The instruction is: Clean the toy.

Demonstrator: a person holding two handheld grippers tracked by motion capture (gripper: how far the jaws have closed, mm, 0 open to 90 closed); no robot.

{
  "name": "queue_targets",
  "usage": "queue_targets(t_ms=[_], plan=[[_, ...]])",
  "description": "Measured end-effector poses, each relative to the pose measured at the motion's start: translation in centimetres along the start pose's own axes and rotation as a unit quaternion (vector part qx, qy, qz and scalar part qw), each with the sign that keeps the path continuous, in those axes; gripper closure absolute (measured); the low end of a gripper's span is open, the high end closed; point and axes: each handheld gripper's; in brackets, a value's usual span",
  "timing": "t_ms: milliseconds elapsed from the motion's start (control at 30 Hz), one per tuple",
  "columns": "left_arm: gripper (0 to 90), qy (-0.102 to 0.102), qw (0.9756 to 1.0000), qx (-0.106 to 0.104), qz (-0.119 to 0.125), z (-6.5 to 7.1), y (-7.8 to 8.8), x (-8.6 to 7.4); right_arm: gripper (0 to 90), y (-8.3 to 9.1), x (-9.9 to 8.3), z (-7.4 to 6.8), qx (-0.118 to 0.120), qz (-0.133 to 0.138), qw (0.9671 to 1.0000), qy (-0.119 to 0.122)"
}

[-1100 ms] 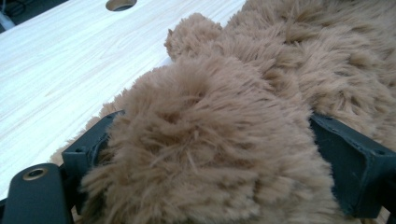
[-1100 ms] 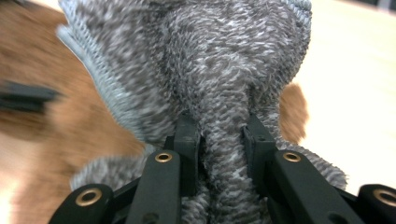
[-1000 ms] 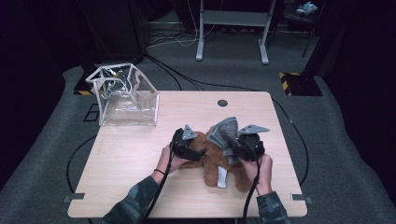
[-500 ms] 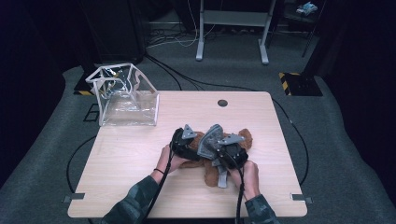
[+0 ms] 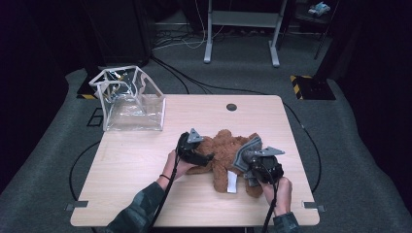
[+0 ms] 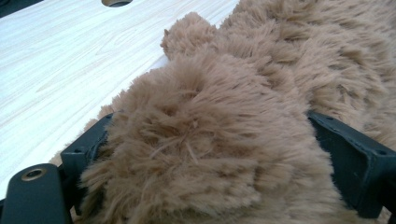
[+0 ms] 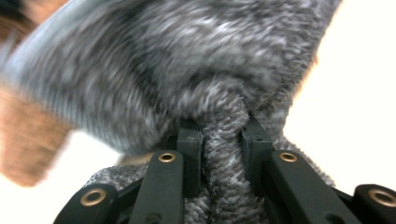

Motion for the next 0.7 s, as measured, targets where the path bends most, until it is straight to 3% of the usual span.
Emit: queue_targets(t_ms=[67,167,267,400,533,700], plan=[[11.5,-0.001,1.0,-0.002,-0.001,0.0,0.0,0.0,74.3,0.7,1.0,-1.0,0.023,0.023,0.9994,0.01],[11.4,-0.007,1.0,0.002,0.001,0.2,-0.1,0.1,74.2,1.2,2.5,-3.2,0.04,0.038,0.998,0.032],[11.4,-0.008,1.0,-0.002,-0.001,0.1,-0.1,0.1,74.1,0.1,4.1,-5.9,0.073,0.043,0.9942,0.067],[11.5,-0.014,0.9999,0.0,-0.003,0.1,-0.1,0.1,74.3,-2.7,4.6,-7.5,0.055,0.018,0.9952,0.079],[11.5,-0.024,0.9997,-0.004,-0.001,0.1,-0.1,0.0,74.9,-2.8,3.7,-5.8,0.074,0.022,0.9956,0.053],[11.5,-0.023,0.9997,-0.01,0.006,-0.1,-0.2,-0.1,75.0,-1.4,1.9,-2.7,0.052,0.018,0.9982,0.023]])
Point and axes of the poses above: each handheld gripper's, and its own axes: y roughly backward along the jaws, x roughly out of its top, z roughly to its right, and after that the axes turned 7 degrees about -y, right-handed
